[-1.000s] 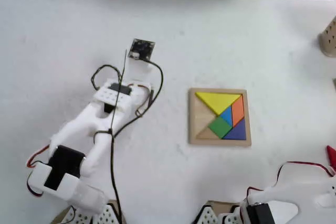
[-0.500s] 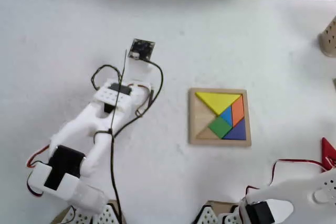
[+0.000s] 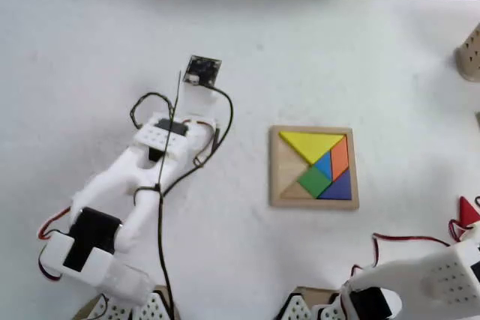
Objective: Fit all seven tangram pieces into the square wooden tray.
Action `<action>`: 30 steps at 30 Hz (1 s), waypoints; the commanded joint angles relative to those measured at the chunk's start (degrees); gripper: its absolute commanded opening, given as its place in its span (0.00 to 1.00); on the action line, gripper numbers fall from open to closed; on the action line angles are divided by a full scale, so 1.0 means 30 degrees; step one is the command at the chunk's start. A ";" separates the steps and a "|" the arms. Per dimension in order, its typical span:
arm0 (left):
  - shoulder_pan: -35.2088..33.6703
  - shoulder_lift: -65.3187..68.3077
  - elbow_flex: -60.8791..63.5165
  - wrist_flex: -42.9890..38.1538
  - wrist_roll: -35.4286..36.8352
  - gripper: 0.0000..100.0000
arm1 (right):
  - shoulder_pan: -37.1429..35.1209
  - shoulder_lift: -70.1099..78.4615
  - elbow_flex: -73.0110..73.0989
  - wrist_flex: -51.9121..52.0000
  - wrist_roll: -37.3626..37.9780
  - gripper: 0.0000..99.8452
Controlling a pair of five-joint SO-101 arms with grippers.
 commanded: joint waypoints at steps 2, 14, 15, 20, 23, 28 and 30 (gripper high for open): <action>0.0190 -0.0132 -0.0293 0.0088 -0.0586 0.04 | -0.1099 -0.1275 0.0234 -0.1538 -0.0469 0.05; 0.0190 -0.0132 -0.0293 0.0088 -0.0586 0.04 | -0.1890 0.1656 -0.0381 -0.2681 0.3575 0.26; 0.0190 -0.0132 -0.0293 0.0088 -0.0586 0.04 | -0.1832 0.1919 -0.0527 -0.2711 0.3604 0.26; 0.0190 -0.0132 -0.0293 0.0059 -0.0586 0.04 | -0.1714 0.3062 -0.0674 -0.2593 0.5744 0.26; 0.0190 -0.0132 -0.0293 0.0059 -0.0586 0.04 | -0.1685 0.3824 -0.0674 -0.2271 0.6242 0.26; 0.0190 -0.0132 -0.0293 0.0000 -0.0586 0.04 | -0.1861 0.3795 -0.1114 0.1070 0.7560 0.26; 0.0190 -0.0132 -0.0264 0.0000 -0.0586 0.04 | -0.1861 0.3502 -0.1641 0.2300 0.7707 0.26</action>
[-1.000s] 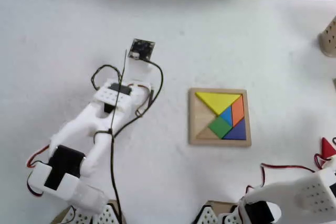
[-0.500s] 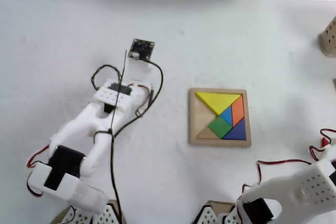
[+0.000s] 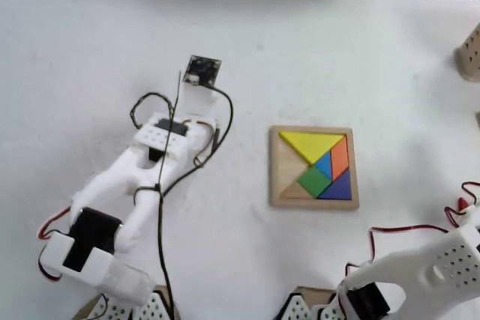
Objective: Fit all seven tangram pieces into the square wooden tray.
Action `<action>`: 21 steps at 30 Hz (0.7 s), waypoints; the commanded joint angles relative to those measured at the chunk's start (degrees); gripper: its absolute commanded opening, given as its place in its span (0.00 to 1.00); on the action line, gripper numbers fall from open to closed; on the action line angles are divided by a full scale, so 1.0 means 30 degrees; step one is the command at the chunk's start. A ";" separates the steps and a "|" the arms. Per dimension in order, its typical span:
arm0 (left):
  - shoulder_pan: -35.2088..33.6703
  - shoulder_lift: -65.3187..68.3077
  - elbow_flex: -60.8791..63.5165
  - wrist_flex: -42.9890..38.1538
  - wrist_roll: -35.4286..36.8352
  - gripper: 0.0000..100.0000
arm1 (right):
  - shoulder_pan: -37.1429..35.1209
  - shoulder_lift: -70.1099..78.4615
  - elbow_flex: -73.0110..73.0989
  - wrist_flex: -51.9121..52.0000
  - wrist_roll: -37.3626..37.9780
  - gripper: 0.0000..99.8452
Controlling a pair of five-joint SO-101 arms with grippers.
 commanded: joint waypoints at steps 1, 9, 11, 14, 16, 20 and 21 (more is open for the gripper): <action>0.0190 -0.0132 -0.0264 0.0000 -0.0586 0.04 | 0.0161 -0.0337 -0.0674 0.2300 0.0498 0.26; 0.0190 -0.0132 -0.0264 0.0000 -0.0586 0.04 | 0.0806 -0.0366 -0.1846 0.3560 0.0527 0.26; 0.0190 -0.0132 -0.0234 0.0000 -0.0586 0.04 | 0.0806 -0.0044 -0.1582 0.3150 0.0527 0.26; 0.0190 -0.0132 -0.0234 0.0029 -0.0586 0.04 | 0.0806 0.0689 -0.1612 0.3033 0.0527 0.26; 0.0190 -0.0132 -0.0234 0.0029 -0.0586 0.04 | 0.0894 0.0894 -0.1641 0.2945 0.0527 0.26; 0.0190 -0.0132 -0.0234 0.0029 -0.0586 0.04 | 0.1158 -0.0190 -0.1641 0.3443 0.0410 0.26; 0.0190 -0.0132 -0.0234 0.0000 -0.0586 0.04 | 0.1333 -0.0630 -0.1582 0.3736 0.0498 0.26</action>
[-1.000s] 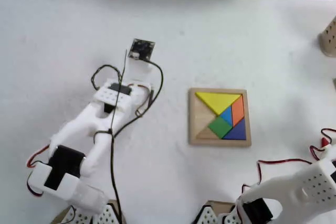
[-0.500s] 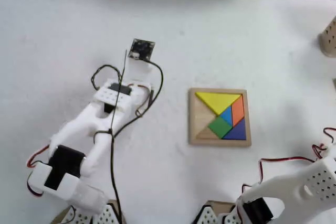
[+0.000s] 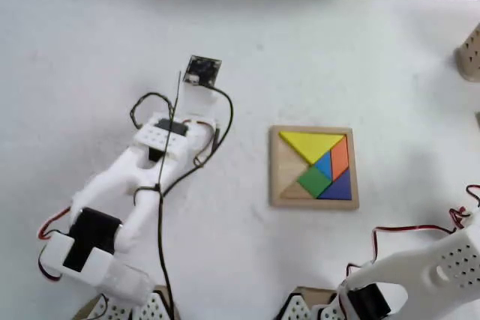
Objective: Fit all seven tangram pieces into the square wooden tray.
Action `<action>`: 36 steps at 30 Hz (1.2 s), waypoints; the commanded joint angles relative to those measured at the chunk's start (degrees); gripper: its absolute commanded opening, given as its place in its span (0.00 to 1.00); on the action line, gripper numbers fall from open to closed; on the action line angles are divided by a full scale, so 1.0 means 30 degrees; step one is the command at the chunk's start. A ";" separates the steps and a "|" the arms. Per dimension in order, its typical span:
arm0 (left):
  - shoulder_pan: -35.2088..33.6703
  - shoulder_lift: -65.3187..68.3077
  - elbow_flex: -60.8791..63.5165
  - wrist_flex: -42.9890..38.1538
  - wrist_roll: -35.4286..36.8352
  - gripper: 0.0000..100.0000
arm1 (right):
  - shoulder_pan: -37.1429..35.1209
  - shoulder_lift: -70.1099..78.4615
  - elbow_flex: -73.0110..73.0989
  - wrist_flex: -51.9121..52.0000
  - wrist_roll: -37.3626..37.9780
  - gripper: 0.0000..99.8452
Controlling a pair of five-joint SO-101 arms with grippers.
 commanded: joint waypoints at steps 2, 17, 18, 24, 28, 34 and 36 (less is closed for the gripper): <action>0.0190 -0.0132 -0.0234 0.0000 -0.0586 0.04 | 0.0952 -0.1919 -0.0147 0.0923 0.0117 0.26; 0.0190 -0.0132 -0.0234 0.0000 -0.0586 0.04 | 0.2125 -0.1744 0.1348 -0.0190 -0.0117 0.26; 0.0190 -0.0132 -0.0234 0.0000 -0.0586 0.04 | 0.2037 -0.1744 0.1348 -0.0190 -0.0440 0.26; 0.0190 -0.0132 -0.0234 0.0029 -0.0586 0.04 | 0.1685 -0.2242 0.1289 -0.0190 -0.1758 0.26; 0.0190 -0.0132 -0.0234 0.0029 -0.0879 0.04 | 0.1275 -0.2330 0.1260 -0.0220 -0.2667 0.26; 0.0190 -0.0161 -0.0234 0.0059 -0.1465 0.04 | 0.1333 -0.2916 0.1524 -0.1304 -0.4718 0.26; 0.0190 -0.0161 -0.0234 0.0059 -0.1465 0.04 | 0.1597 -0.3443 0.2051 -0.2037 -0.5011 0.26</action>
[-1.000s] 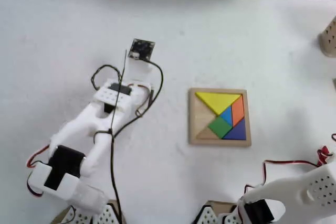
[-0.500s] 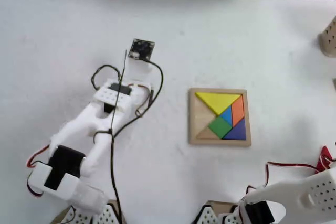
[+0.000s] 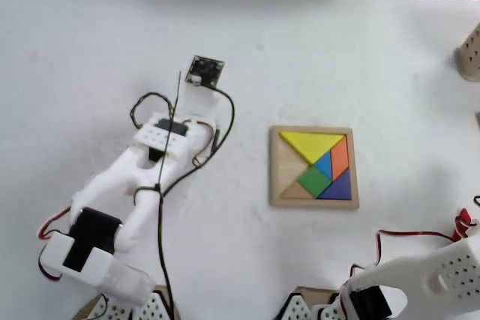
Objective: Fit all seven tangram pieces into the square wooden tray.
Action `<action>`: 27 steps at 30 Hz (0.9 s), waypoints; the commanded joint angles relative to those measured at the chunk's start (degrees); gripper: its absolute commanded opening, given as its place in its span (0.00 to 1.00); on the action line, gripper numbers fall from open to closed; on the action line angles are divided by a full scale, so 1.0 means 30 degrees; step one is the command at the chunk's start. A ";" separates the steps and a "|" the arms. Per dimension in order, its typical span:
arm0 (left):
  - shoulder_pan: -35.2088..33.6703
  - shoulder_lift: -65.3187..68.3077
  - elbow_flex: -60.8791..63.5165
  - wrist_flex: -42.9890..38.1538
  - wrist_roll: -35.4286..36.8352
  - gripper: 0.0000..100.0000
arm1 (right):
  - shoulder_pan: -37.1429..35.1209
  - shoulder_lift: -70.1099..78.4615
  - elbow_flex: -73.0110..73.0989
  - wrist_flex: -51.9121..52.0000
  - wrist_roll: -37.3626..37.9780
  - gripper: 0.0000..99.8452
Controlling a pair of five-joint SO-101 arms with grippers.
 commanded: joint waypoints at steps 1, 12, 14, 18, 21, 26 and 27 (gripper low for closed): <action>0.0220 -0.0161 -0.0234 0.0059 -0.0615 0.04 | 0.0249 -0.1919 0.0498 -0.1333 -0.0615 0.26; 0.0220 -0.0161 -0.0234 0.0088 -0.0615 0.04 | 0.0190 -0.5612 0.4864 -0.5758 -0.4015 0.26; 0.0220 -0.0161 -0.0234 0.0088 -0.0615 0.04 | 0.0190 -0.5582 0.5275 -0.6344 -0.4425 0.26; 0.0220 -0.0161 -0.0234 0.0088 -0.0615 0.04 | -0.0454 -0.5582 0.6681 -0.7136 -0.4484 0.26; 0.0220 -0.0161 -0.0234 0.0088 -0.0615 0.04 | -0.1040 -0.5582 0.7326 -0.7253 -0.4484 0.26; 0.0220 -0.0161 -0.0234 0.0088 -0.0615 0.04 | -0.1451 -0.5582 0.7853 -0.7810 -0.4659 0.26; 0.0220 -0.0161 -0.0234 0.0088 -0.0615 0.04 | -0.1451 -0.5582 0.8117 -0.8073 -0.4659 0.26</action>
